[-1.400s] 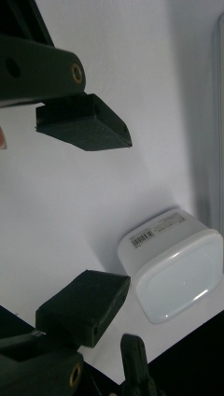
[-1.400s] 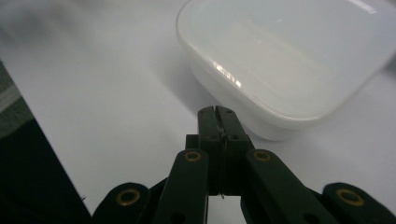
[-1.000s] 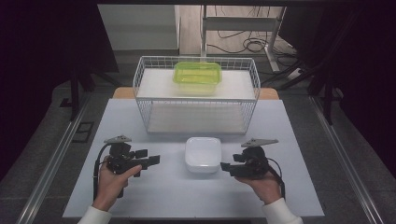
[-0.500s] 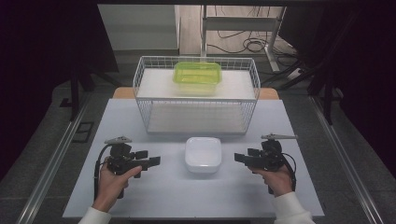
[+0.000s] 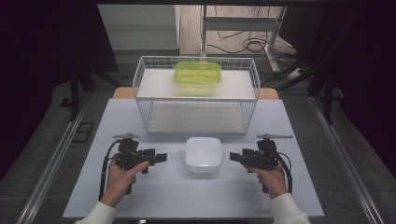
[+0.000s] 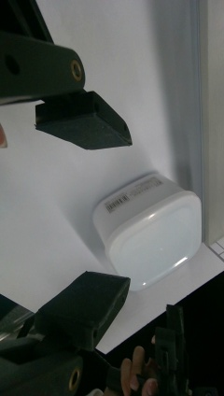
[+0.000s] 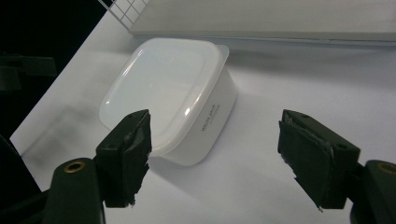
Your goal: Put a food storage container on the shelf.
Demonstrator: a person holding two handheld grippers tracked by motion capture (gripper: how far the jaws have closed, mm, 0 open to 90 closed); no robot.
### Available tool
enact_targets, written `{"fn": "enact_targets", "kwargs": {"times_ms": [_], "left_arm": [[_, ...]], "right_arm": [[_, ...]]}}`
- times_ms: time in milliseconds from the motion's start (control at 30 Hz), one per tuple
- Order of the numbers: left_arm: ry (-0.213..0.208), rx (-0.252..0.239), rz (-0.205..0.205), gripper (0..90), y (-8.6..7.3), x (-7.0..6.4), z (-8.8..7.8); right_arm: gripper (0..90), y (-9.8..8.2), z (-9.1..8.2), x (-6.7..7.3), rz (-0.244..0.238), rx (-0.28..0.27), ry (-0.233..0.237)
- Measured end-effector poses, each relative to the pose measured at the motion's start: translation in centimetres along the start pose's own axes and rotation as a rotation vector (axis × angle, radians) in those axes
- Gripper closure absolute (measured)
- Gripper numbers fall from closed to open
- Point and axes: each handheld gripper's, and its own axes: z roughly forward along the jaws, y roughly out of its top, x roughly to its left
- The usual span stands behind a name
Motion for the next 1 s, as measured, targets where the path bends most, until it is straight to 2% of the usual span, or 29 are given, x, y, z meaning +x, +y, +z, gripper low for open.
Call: {"fn": "enact_targets", "kwargs": {"times_ms": [267,367,467,733,800,933,1000], "left_arm": [[-0.024,0.023,0.006,27.0,0.9,-0.1,1.5],[-0.053,0.024,0.003,26.9,1.1,0.0,2.1],[-0.056,0.033,-0.007,27.2,1.4,-0.1,2.7],[-0.073,0.066,-0.086,32.2,2.5,0.3,4.5],[-0.082,0.083,-0.12,34.1,2.6,0.5,5.1],[-0.09,0.11,-0.146,36.9,2.5,0.8,5.9],[-0.11,0.12,-0.154,38.4,2.5,0.9,6.3]], "right_arm": [[31.0,0.5,0.3,0.1,0.018,-0.013,0.031],[34.3,0.6,0.6,0.2,0.019,-0.014,0.037],[36.1,0.8,1.2,0.3,0.018,0.001,0.045],[38.7,1.8,2.6,0.1,0.062,0.028,0.064],[39.4,1.9,2.9,0.0,0.068,0.031,0.07],[41.5,1.7,3.8,0.0,0.066,0.053,0.086],[43.2,1.7,4.2,-0.1,0.076,0.058,0.101]]}}
